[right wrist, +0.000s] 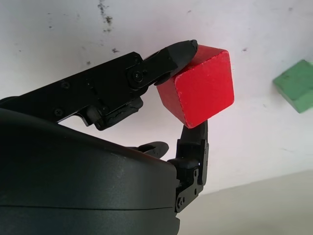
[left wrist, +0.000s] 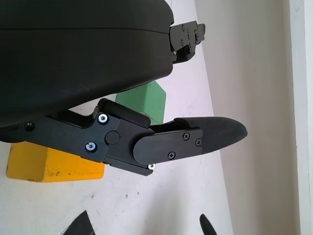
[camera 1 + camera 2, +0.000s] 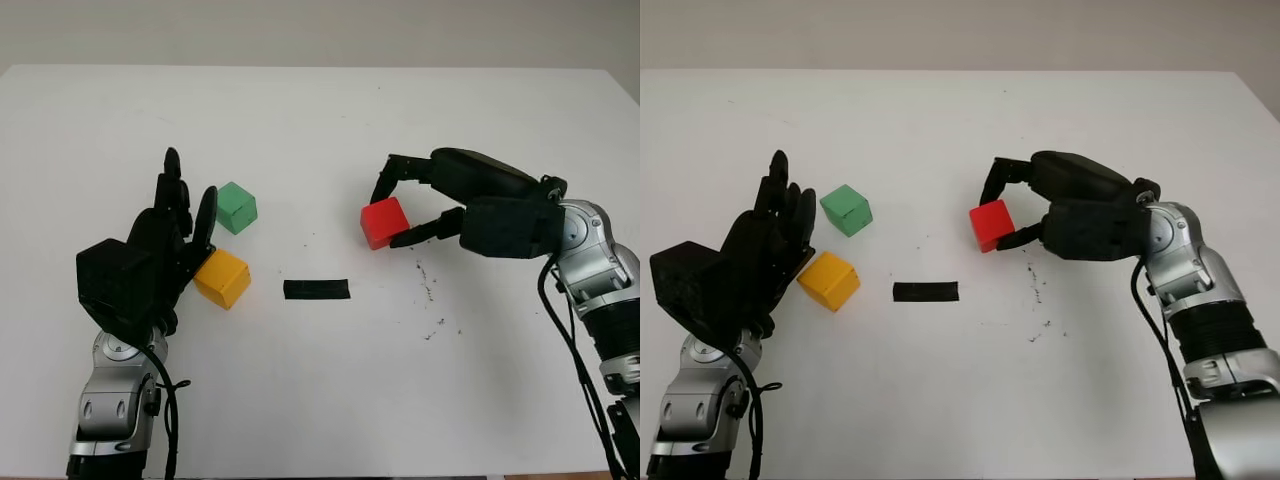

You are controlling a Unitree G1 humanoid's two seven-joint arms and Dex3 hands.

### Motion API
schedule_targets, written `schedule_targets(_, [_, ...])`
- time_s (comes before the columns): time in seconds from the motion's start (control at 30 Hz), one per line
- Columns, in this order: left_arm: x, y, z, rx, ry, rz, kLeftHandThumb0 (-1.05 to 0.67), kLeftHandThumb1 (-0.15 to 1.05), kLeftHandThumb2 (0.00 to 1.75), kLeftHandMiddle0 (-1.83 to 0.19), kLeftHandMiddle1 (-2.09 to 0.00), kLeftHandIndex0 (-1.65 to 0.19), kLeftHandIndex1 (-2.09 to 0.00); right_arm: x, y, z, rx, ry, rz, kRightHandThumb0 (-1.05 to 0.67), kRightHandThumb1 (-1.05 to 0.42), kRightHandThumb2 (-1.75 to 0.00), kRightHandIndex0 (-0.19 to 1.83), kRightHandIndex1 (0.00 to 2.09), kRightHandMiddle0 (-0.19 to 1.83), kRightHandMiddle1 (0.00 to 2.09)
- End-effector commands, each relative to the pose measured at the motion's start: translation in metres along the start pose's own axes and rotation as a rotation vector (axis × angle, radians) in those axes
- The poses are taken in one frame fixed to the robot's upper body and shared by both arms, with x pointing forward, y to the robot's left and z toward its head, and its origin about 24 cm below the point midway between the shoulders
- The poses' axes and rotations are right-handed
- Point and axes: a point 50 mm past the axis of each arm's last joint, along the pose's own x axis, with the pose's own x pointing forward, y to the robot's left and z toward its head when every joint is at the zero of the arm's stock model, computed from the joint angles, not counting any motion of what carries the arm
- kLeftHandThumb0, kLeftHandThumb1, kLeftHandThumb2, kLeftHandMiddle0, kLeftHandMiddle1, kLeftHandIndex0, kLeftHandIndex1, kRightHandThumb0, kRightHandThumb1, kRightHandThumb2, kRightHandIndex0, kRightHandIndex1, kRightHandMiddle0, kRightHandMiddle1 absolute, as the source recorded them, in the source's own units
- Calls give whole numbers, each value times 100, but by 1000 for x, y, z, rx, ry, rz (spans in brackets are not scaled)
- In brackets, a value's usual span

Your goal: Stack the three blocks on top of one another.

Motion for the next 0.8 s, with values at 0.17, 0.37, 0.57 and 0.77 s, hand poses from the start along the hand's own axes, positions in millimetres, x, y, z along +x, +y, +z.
schedule_targets(0.17, [-3,-1,2,8,-4,-5,-73,105,55,19,-4,19,-4,-4,-3,18,60,-88,-36,-43,-96,-5,41,7,33,153])
schedule_targets(0.37, [-2,-1,3,6,-12,12,-73,105,54,18,-5,18,-5,-6,3,35,140,-127,-14,-44,-97,-6,35,3,32,155])
schedule_targets(0.57, [-2,-2,4,-3,-15,4,-75,105,55,19,-5,19,-4,-7,16,43,207,-125,25,-44,-98,-6,21,0,30,159])
schedule_targets(0.77, [-1,-4,5,-29,-52,2,-75,105,61,19,-1,19,0,-3,41,48,243,-111,33,-43,-96,-5,19,2,32,164])
